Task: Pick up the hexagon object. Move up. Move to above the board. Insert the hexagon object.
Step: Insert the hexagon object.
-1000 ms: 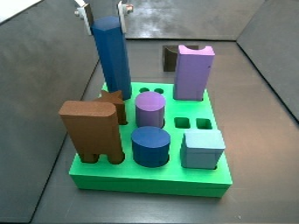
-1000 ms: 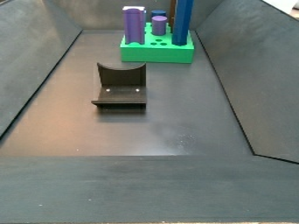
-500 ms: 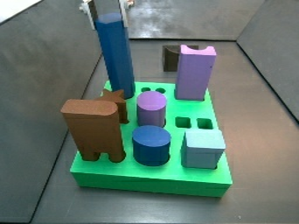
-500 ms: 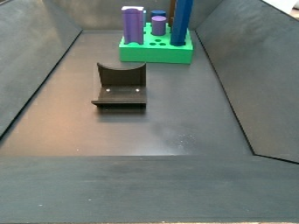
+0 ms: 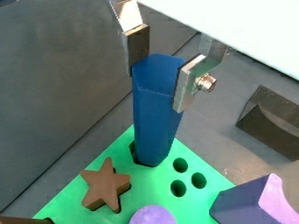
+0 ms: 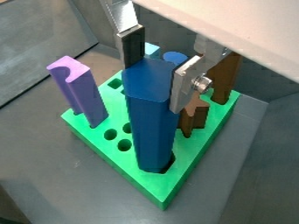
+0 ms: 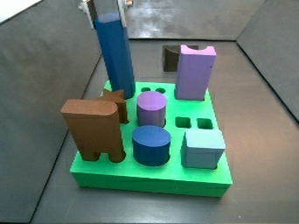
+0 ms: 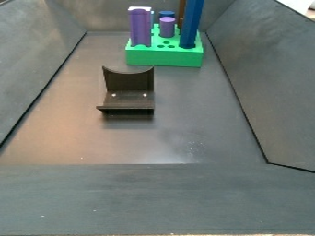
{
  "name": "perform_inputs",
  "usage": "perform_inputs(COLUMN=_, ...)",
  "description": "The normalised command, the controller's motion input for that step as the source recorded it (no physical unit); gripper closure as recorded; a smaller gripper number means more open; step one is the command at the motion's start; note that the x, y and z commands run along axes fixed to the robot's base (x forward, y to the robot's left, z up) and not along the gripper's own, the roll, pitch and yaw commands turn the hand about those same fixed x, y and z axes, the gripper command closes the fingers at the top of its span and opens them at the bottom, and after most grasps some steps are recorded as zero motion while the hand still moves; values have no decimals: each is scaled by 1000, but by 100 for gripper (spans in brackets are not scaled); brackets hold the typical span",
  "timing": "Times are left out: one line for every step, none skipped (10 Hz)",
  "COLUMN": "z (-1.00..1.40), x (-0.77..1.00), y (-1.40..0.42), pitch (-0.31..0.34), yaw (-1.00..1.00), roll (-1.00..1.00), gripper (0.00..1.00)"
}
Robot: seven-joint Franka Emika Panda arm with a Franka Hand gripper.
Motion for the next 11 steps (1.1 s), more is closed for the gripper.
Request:
perform_inputs(z=-37, x=0, y=-46, pitch=0, yaw=46, roll=-74, gripper=100)
perform_inputs(z=0, x=0, y=-17, pitch=0, yaw=0, roll=-10, gripper=100)
perform_inputs(z=0, x=-17, y=0, pitch=0, yaw=0, roll=0, gripper=100)
perform_inputs(z=-40, x=-171, y=-3, pitch=0, yaw=40, roll=0, gripper=100)
perform_inputs(z=-197, x=-343, y=-77, pitch=0, yaw=377, roll=21, gripper=100)
perform_inputs(z=-231, x=-269, y=-137, pitch=0, yaw=454, roll=7, gripper=100)
perform_inputs(z=0, x=-49, y=0, pitch=-29, yaw=14, roll=0, gripper=100)
perform_inputs(z=-20, x=0, y=0, pitch=0, yaw=0, roll=0, gripper=100)
perform_inputs(z=-563, x=0, y=0, pitch=-36, yaw=17, roll=0, gripper=100)
perform_inputs(z=-983, x=80, y=0, pitch=0, yaw=63, roll=-59, gripper=100)
perform_inputs(z=-1000, x=86, y=0, pitch=0, yaw=43, roll=-44, gripper=100)
